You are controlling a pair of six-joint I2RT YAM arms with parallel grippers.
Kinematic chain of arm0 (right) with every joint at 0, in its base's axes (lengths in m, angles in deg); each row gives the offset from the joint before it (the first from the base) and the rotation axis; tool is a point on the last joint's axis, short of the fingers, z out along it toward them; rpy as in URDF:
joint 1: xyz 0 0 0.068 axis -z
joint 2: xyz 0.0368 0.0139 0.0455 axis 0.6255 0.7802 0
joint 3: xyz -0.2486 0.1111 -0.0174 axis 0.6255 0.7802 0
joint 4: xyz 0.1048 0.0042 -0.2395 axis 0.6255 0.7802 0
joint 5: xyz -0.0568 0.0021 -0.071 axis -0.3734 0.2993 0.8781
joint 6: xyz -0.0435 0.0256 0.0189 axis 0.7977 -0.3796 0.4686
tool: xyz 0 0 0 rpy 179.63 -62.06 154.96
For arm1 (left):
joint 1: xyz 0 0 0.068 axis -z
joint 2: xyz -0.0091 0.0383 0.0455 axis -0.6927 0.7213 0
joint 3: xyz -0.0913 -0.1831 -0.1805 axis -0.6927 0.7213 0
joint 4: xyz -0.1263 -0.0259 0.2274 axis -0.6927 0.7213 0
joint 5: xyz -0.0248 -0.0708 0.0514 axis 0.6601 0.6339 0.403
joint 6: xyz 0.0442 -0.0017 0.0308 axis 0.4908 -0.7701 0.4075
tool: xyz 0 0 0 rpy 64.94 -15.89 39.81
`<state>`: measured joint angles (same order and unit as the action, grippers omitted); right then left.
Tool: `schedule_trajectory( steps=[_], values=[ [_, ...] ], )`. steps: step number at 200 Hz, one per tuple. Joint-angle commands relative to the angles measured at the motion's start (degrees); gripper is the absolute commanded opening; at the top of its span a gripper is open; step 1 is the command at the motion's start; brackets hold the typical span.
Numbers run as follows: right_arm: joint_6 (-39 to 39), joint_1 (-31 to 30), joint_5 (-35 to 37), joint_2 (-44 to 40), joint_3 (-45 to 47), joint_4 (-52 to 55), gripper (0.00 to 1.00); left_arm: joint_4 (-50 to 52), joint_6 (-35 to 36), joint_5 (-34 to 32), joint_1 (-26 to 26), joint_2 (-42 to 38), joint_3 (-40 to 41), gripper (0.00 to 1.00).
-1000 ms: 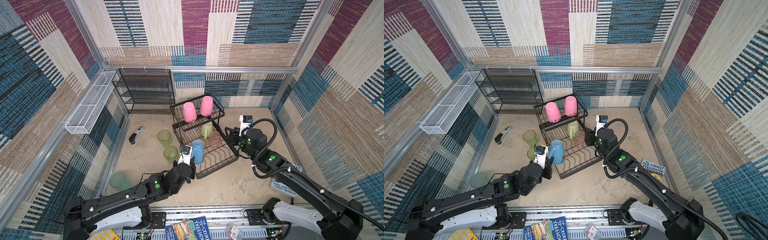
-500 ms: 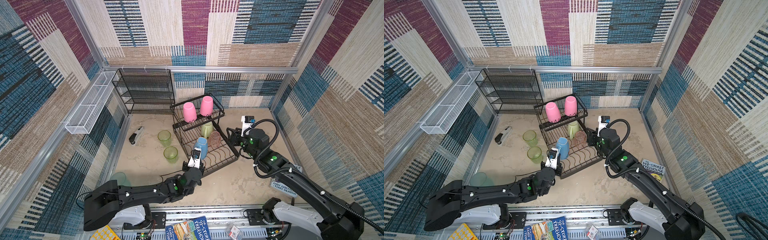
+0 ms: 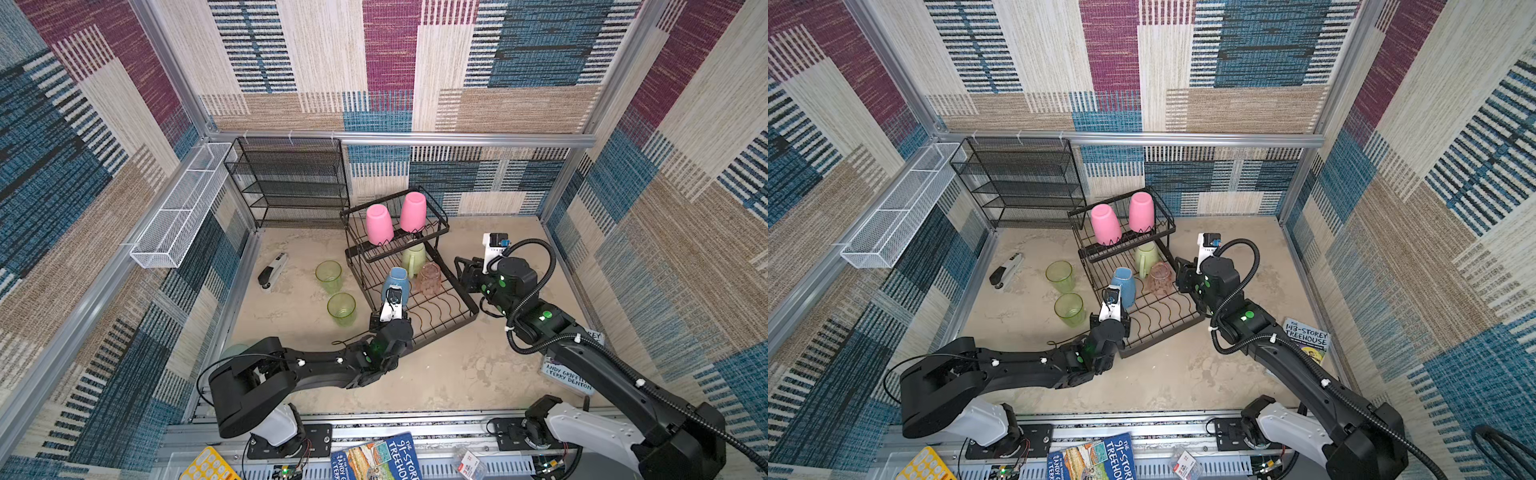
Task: Load cups into a dish rack
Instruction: Place the cup upside down at the dish rack.
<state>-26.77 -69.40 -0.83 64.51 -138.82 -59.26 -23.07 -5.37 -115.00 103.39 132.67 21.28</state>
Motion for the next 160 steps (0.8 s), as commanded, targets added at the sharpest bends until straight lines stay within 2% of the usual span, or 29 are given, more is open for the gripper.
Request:
schedule_trajectory(
  steps=[1, 160],
  values=[
    [1.0, 0.1, -0.5, 0.4, -0.1, -2.1, 0.56, -4.4, -4.1, 1.1, -1.9, 1.8, -1.3, 0.11],
    [2.1, 0.3, -0.5, -0.7, 4.1, -5.2, 0.56, -12.5, -2.9, 3.2, -10.4, 16.9, -10.4, 0.11]
  ],
)
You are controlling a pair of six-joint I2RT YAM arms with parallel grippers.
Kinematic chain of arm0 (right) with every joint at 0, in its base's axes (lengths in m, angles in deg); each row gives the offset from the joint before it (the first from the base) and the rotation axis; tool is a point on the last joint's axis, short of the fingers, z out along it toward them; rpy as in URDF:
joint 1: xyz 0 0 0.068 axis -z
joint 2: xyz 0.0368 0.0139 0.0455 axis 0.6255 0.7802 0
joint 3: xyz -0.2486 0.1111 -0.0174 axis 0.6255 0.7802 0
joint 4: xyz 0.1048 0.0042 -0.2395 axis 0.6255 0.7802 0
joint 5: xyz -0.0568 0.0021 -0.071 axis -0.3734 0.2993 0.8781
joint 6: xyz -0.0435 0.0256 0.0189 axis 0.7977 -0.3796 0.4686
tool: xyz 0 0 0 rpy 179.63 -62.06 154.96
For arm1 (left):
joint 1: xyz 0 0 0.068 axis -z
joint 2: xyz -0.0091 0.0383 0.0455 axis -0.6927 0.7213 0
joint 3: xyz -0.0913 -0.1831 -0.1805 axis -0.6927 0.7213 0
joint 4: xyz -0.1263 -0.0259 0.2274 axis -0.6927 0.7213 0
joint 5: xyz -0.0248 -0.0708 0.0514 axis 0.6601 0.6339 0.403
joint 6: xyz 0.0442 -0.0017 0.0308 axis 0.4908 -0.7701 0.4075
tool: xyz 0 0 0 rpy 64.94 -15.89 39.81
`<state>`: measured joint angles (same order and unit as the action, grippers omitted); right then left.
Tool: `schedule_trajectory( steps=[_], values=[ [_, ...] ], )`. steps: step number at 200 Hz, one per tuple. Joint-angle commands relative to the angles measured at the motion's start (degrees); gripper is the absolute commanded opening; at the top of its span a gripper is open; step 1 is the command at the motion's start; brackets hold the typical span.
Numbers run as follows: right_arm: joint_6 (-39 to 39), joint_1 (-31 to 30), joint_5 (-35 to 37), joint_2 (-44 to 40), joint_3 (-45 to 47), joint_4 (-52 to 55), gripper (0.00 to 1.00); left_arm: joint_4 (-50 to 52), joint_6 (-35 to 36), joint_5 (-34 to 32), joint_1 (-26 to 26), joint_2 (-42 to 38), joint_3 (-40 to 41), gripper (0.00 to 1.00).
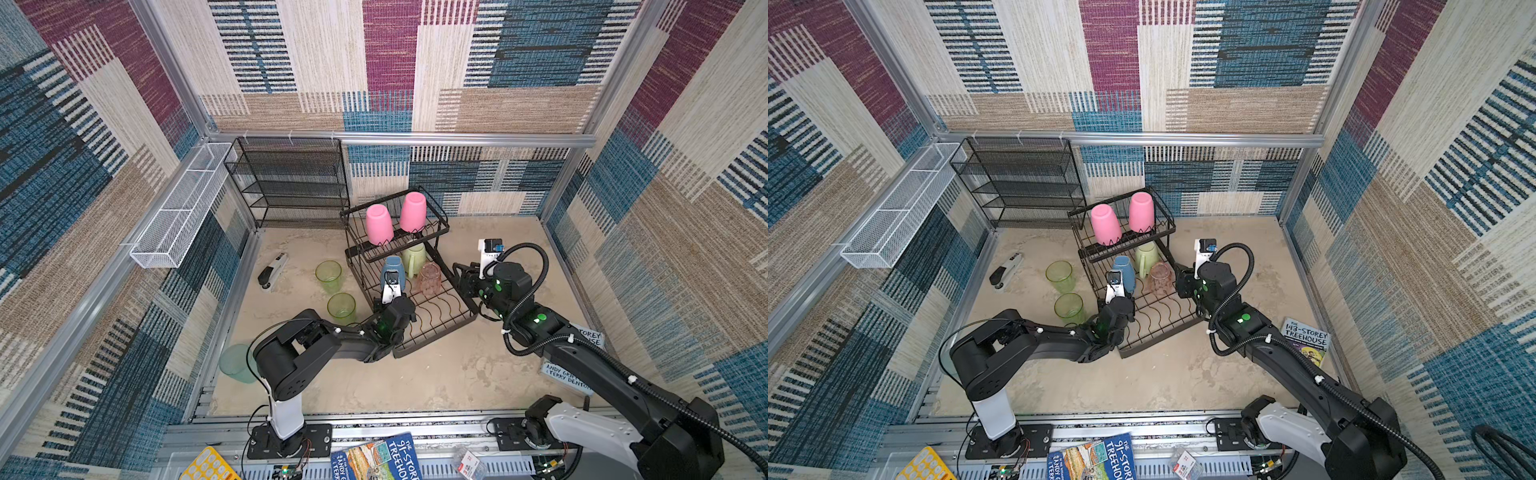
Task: Load cups into a dish rack
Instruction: Place the cup upside down at the dish rack.
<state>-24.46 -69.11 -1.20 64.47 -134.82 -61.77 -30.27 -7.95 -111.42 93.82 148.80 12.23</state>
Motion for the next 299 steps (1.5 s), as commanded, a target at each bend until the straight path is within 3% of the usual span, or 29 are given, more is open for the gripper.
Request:
schedule_trajectory(
  steps=[1, 112, 299],
  values=[
    [-0.2, -0.1, -0.1, -0.7, 0.2, -2.7, 0.56, -5.4, -0.3, -0.4, -0.9, 0.8, -1.5, 0.11],
    [0.5, 0.0, 0.2, -0.7, 2.1, -4.2, 0.56, -9.3, 5.7, 1.5, -4.5, 8.3, -8.4, 0.11],
    [0.7, 0.0, 0.3, -0.7, 3.8, -5.7, 0.57, -0.7, 1.2, 3.6, -8.5, 9.9, -14.0, 0.14]
  ],
)
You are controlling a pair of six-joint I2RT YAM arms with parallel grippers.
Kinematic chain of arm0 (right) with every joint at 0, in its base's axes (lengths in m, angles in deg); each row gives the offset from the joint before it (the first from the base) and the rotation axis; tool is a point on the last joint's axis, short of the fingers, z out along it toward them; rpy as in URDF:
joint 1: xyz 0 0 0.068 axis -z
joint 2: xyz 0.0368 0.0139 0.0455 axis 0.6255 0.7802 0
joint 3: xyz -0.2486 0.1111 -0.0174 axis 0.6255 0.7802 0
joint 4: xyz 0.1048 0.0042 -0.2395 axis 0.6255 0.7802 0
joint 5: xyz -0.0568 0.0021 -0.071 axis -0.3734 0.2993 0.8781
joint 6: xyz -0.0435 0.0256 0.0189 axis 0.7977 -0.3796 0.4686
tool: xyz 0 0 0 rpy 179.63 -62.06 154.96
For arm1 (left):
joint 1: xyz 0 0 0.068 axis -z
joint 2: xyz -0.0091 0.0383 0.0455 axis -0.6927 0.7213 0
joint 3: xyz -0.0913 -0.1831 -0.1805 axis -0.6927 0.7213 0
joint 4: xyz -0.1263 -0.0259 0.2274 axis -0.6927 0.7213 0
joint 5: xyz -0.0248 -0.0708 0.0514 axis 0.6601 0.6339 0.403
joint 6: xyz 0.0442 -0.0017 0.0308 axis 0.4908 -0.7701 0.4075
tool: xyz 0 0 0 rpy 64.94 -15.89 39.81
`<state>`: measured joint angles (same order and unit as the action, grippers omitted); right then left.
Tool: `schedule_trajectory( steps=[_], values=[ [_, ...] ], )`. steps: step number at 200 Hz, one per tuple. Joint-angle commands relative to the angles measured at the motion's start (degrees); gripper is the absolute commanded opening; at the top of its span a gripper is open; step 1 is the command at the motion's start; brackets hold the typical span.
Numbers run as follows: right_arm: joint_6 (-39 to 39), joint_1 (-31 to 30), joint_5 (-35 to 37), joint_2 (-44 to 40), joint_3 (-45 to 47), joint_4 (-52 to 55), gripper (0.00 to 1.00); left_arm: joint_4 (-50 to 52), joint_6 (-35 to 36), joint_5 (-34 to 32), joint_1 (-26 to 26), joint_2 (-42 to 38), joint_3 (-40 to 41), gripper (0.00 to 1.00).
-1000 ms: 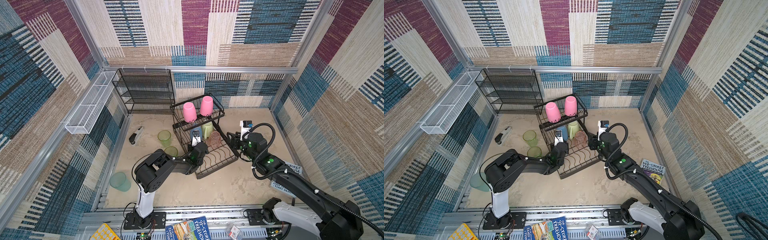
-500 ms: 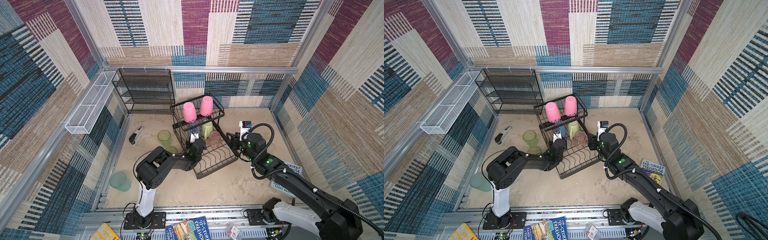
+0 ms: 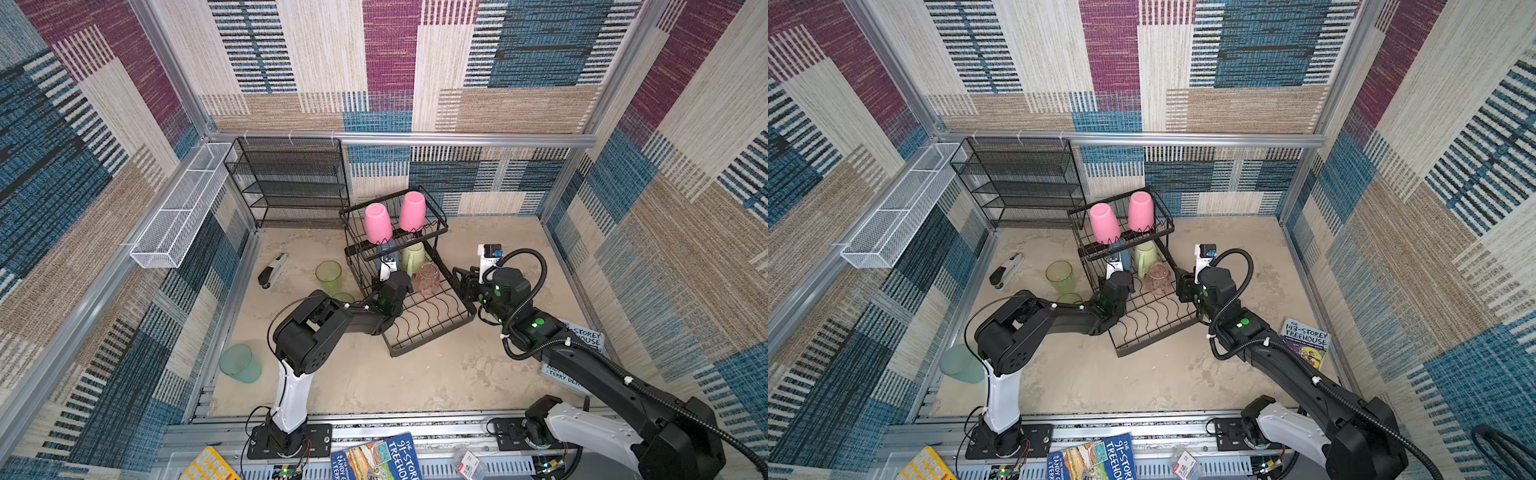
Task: Load cups into a dish rack
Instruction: Place the cup upside down at the dish rack.
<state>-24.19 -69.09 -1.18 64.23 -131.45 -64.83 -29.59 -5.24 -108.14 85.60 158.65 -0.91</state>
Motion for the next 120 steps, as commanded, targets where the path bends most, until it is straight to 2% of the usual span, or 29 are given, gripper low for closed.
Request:
schedule_trajectory(
  steps=[1, 120],
  values=[
    [0.5, 0.0, 0.3, -0.4, 0.4, -2.7, 0.57, -1.4, -1.6, 0.2, -0.2, 0.1, -0.8, 0.14],
    [0.6, 0.0, 0.1, -0.6, 0.5, -2.9, 0.58, -2.0, -0.6, 1.4, 0.0, -0.7, 0.2, 0.24]
  ],
)
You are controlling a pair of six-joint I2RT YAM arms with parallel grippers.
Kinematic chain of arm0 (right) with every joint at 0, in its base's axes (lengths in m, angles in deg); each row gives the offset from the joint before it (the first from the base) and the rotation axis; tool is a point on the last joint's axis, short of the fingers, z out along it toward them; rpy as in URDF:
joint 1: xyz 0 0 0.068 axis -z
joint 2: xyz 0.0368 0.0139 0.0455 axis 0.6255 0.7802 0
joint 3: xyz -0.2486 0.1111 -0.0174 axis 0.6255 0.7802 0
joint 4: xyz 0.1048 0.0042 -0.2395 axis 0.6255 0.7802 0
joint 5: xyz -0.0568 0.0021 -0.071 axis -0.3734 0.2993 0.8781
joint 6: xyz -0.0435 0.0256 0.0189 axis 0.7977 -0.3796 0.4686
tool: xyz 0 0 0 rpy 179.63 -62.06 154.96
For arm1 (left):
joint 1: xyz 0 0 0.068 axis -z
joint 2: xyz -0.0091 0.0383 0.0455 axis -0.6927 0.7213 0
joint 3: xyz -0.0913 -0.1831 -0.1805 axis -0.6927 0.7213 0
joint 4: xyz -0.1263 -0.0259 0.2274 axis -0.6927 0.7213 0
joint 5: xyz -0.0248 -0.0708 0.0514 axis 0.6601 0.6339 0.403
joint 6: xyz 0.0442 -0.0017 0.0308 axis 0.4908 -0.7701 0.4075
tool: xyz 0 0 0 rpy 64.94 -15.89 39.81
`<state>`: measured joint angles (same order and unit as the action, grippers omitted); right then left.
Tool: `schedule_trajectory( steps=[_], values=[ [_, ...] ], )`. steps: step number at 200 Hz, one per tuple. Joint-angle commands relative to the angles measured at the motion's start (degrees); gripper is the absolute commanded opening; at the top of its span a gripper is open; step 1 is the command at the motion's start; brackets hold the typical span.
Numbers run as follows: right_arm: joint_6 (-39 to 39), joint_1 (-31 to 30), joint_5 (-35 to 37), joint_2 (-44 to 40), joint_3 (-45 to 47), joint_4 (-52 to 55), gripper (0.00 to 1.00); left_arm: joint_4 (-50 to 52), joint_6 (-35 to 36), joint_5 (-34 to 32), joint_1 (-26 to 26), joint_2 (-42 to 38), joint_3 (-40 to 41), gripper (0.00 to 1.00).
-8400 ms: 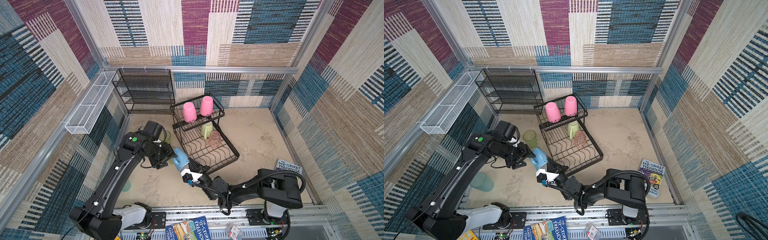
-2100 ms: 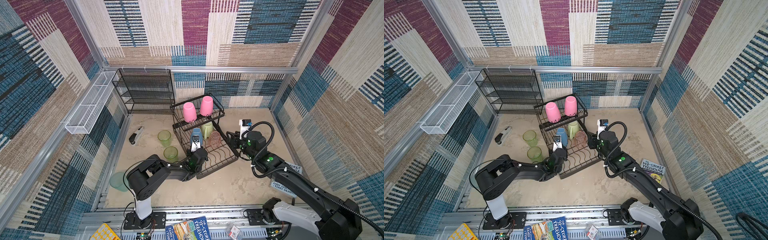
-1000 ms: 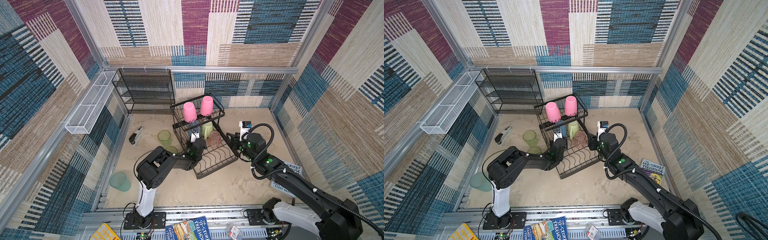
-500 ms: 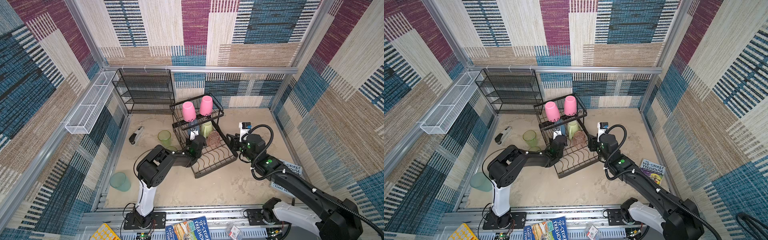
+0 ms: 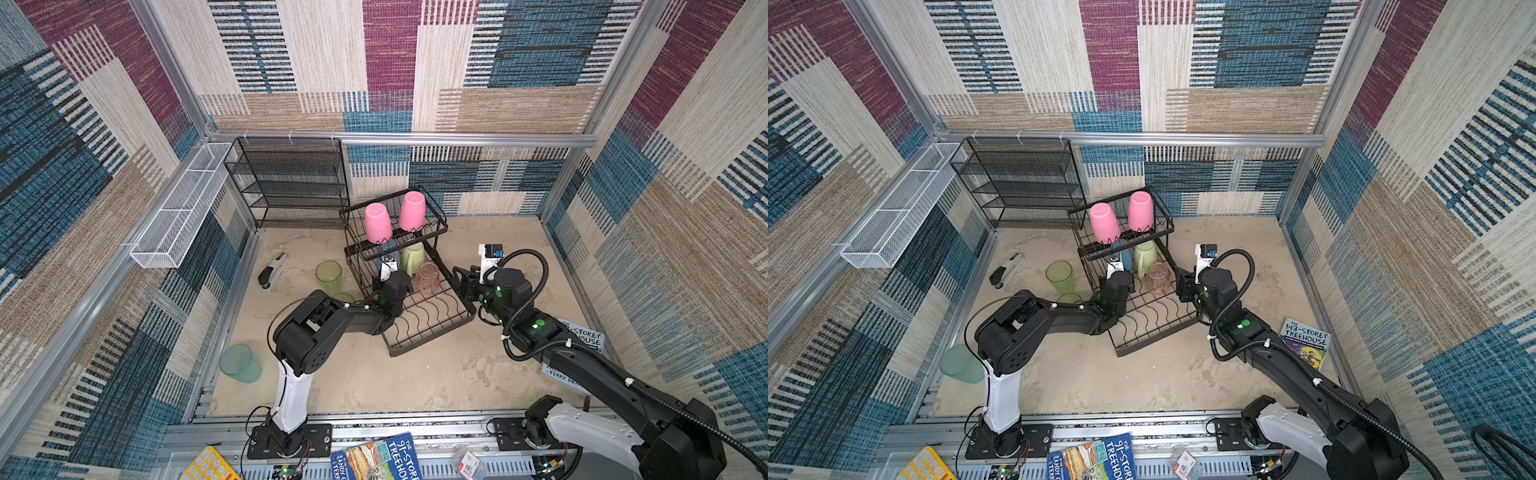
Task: Load cups into a dish rack
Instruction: Place the cup upside down at the dish rack.
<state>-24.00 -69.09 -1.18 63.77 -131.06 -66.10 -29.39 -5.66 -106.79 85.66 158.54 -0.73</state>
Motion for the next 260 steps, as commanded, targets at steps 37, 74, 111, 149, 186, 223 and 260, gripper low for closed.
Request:
schedule_trajectory(
  steps=[37, 74, 111, 149, 186, 223, 260],
  values=[
    [0.4, 0.0, 0.2, -0.3, 0.1, -1.5, 0.58, -2.0, 0.1, 0.5, -0.1, -0.9, 0.4, 0.24],
    [0.5, -0.1, 0.1, -0.5, 0.1, -1.4, 0.58, -1.9, 1.1, 0.9, 0.3, -1.2, 0.7, 0.26],
    [0.4, 0.0, 0.1, -1.0, 0.1, -1.2, 0.58, -2.6, 2.7, 1.0, 1.1, -1.4, 1.0, 0.31],
    [0.7, 0.0, 0.0, -1.2, -0.2, -0.8, 0.58, -3.8, 5.1, 1.0, 1.9, -1.7, 1.5, 0.47],
    [0.7, 0.0, -0.2, -1.7, -0.4, -0.4, 0.58, -6.5, 8.5, 0.2, 3.6, -2.2, 3.1, 0.56],
    [0.8, 0.0, -0.2, -2.3, -0.6, -0.1, 0.6, -8.3, 10.8, -0.4, 4.7, -3.4, 4.7, 0.61],
    [0.3, -0.1, -0.5, -3.5, -0.7, 0.6, 0.61, -9.3, 12.0, -0.5, 5.8, -4.3, 6.2, 0.63]
  ],
)
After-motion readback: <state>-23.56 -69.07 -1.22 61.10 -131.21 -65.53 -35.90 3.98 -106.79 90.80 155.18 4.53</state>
